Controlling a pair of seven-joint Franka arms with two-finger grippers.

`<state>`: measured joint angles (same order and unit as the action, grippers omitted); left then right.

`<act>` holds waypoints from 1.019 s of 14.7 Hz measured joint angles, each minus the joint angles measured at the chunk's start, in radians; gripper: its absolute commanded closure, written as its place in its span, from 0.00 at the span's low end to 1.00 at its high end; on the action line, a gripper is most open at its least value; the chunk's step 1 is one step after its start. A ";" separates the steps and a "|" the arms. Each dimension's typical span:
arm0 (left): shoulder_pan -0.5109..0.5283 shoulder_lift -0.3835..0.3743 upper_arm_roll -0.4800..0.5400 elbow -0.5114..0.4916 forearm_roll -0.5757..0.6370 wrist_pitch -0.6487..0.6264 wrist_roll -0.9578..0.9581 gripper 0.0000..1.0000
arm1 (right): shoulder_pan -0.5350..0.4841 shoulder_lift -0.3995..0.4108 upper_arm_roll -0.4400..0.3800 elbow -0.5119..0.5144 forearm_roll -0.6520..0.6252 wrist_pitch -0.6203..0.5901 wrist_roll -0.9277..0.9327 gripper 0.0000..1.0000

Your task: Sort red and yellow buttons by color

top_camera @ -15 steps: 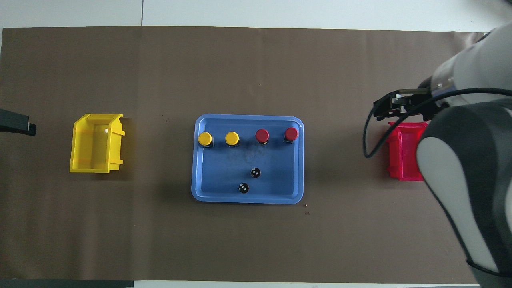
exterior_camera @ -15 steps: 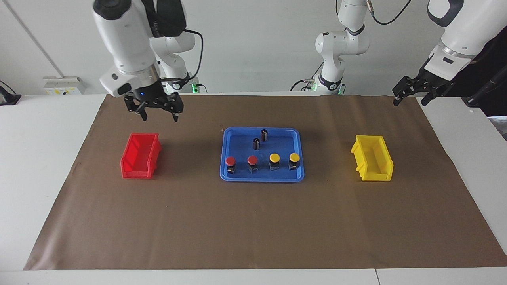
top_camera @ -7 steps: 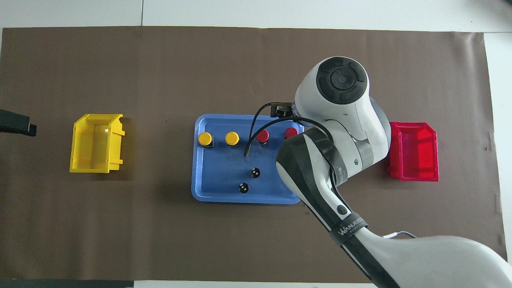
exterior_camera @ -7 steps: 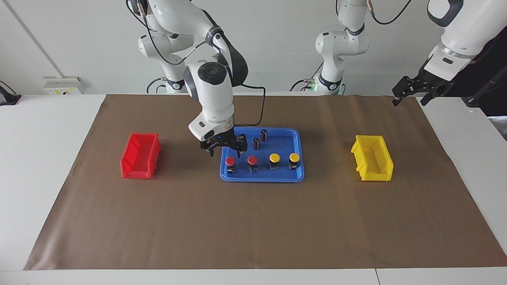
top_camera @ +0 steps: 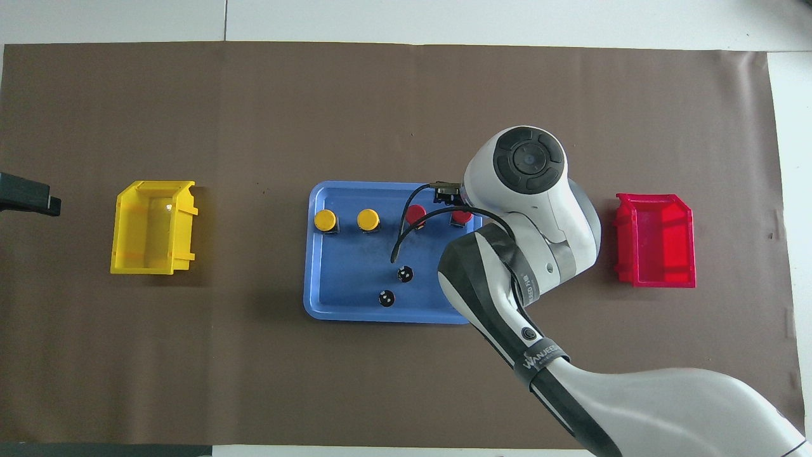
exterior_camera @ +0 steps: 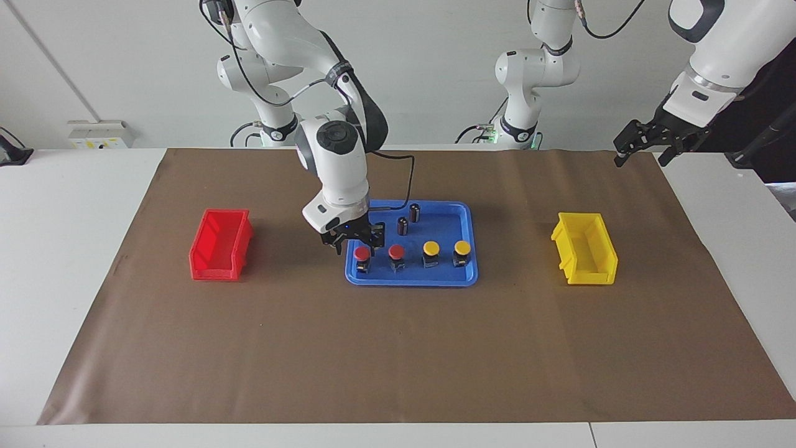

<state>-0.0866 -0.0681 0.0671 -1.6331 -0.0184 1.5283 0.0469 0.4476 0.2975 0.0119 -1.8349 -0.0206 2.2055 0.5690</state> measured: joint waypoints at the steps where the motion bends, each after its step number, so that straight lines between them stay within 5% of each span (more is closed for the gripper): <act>1: 0.000 0.000 0.000 0.000 0.000 0.000 0.000 0.00 | 0.006 0.002 0.000 -0.010 0.000 0.007 0.000 0.25; 6: 0.010 0.000 0.007 0.000 0.000 0.001 -0.005 0.00 | 0.024 0.005 0.000 -0.033 0.000 0.027 0.000 0.33; 11: 0.021 0.000 0.008 0.000 0.000 0.002 -0.005 0.00 | 0.027 0.006 0.000 -0.065 0.000 0.058 0.000 0.76; 15: 0.020 0.000 0.005 -0.006 0.000 0.045 -0.005 0.00 | 0.025 0.005 -0.005 -0.010 -0.001 -0.025 0.000 0.82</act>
<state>-0.0667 -0.0683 0.0716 -1.6394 -0.0183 1.5733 0.0415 0.4724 0.3029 0.0065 -1.8449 -0.0219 2.1803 0.5693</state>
